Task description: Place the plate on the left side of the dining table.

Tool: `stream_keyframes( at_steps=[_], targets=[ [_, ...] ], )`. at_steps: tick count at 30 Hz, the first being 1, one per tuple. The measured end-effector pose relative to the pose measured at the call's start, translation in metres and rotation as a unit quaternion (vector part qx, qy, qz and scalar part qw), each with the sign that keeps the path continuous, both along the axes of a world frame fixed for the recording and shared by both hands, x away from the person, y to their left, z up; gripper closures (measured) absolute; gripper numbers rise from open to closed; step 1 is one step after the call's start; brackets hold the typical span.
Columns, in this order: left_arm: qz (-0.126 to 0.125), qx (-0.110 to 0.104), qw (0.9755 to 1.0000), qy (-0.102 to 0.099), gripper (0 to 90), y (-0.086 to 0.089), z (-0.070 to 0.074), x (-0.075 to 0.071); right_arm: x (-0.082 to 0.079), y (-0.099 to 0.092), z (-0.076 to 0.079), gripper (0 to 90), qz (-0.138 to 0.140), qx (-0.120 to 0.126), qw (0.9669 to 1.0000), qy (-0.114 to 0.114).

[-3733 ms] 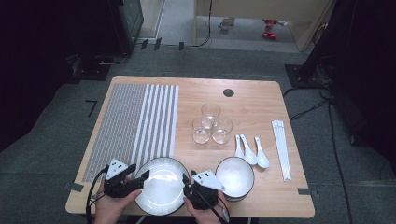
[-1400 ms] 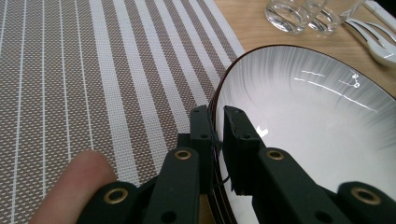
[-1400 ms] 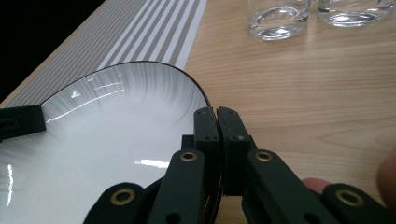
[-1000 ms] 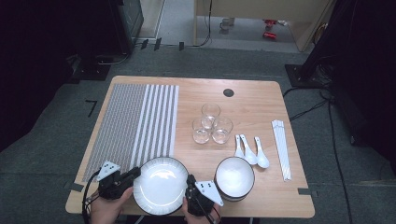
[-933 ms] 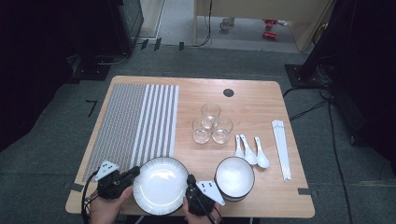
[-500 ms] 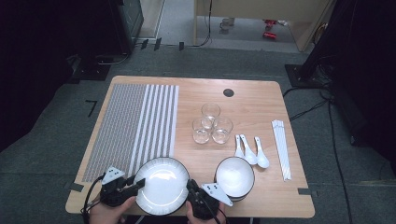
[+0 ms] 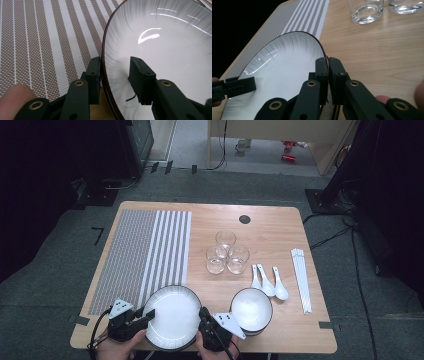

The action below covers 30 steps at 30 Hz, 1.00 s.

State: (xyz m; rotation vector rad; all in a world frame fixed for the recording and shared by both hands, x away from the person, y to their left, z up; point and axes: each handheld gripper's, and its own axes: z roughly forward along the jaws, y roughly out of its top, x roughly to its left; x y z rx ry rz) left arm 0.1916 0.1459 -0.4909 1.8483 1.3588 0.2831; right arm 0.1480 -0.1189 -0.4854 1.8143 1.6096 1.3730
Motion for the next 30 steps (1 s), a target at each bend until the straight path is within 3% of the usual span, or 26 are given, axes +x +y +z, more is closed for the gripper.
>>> stream_keyframes(
  at_steps=[6, 14, 16, 17, 21, 24, 30],
  targets=[
    [0.005, -0.003, 1.0, -0.004, 65.0, 0.0, 0.0, 0.001, 0.005, 0.004, -0.011, 85.7, 0.001, 0.007, 0.9998, 0.02],
    [0.023, 0.003, 0.9994, -0.024, 73.2, 0.0, 0.001, -0.002, 0.005, 0.006, -0.015, 86.5, -0.01, 0.007, 0.9999, 0.005],
    [0.03, -0.001, 0.9992, -0.028, 75.0, 0.001, 0.002, -0.002, 0.005, 0.006, -0.016, 86.5, -0.011, 0.008, 0.9999, 0.003],
    [0.035, -0.01, 0.9988, -0.031, 81.4, 0.002, 0.004, -0.003, 0.004, 0.007, -0.016, 86.4, -0.015, 0.007, 0.9999, 0.0],
    [0.033, -0.015, 0.9989, -0.031, 82.2, 0.004, 0.003, -0.002, 0.005, 0.008, -0.017, 86.4, -0.021, 0.008, 0.9997, -0.004],
    [0.037, -0.035, 0.9984, -0.025, 83.1, 0.007, 0.003, 0.0, 0.005, 0.008, -0.018, 86.4, -0.023, 0.008, 0.9997, -0.006],
    [0.041, -0.047, 0.9977, -0.026, 84.4, 0.009, 0.003, 0.001, 0.006, 0.008, -0.018, 86.4, -0.026, 0.013, 0.9996, -0.006]
  ],
)
